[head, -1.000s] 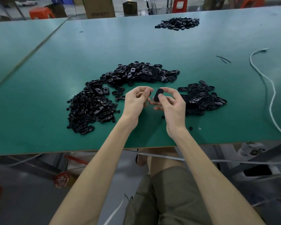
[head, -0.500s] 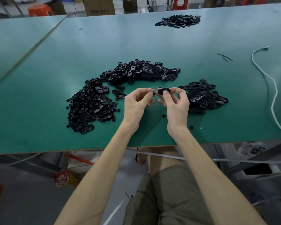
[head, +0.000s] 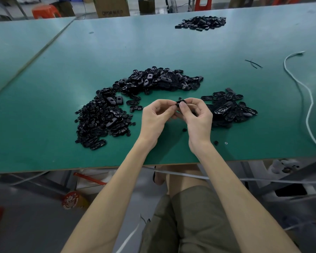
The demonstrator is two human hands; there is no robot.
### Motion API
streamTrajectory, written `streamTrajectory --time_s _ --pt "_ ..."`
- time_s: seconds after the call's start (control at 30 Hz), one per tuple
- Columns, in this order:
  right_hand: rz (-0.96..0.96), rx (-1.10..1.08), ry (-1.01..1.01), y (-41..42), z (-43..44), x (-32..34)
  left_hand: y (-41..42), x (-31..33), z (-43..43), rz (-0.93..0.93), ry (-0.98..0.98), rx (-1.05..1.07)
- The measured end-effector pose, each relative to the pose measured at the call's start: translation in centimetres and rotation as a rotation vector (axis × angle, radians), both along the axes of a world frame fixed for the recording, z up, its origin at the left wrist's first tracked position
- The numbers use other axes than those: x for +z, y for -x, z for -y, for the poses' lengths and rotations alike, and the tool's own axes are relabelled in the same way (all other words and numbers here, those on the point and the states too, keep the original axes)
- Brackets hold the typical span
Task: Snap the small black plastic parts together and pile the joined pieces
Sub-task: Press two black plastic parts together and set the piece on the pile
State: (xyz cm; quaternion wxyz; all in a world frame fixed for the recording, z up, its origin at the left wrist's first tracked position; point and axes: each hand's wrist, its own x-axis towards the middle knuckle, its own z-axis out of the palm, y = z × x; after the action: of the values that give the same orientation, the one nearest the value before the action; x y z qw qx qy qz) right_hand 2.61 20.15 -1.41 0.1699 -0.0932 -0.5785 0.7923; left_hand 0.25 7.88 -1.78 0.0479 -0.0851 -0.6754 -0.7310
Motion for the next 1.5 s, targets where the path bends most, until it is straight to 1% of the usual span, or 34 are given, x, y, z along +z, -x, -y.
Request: streamTrajectory --time_s 0.3,0.47,0.63,0.8,1.2,1.5 --pt "0.014 0.012 -0.059 0.11 0.07 -0.22 -0.18 0.14 -0.19 -0.002 0.008 0.048" --pt "0.031 -0.005 -0.092 0.24 0.09 -0.37 -0.13 0.14 -0.25 0.000 0.051 0.106" --pt "0.034 -0.003 -0.098 0.17 0.04 -0.40 -0.16 0.11 -0.17 -0.006 0.089 0.087" --pt "0.015 0.015 -0.112 0.05 -0.01 -0.33 -0.17 0.09 -0.09 0.011 0.049 0.085" --pt "0.013 0.049 -0.129 -0.10 -0.14 -0.19 -0.09 -0.03 0.09 -0.005 0.043 0.124" --pt "0.028 0.089 -0.142 -0.28 -0.22 -0.05 -0.13 -0.05 0.21 0.012 0.023 0.109"
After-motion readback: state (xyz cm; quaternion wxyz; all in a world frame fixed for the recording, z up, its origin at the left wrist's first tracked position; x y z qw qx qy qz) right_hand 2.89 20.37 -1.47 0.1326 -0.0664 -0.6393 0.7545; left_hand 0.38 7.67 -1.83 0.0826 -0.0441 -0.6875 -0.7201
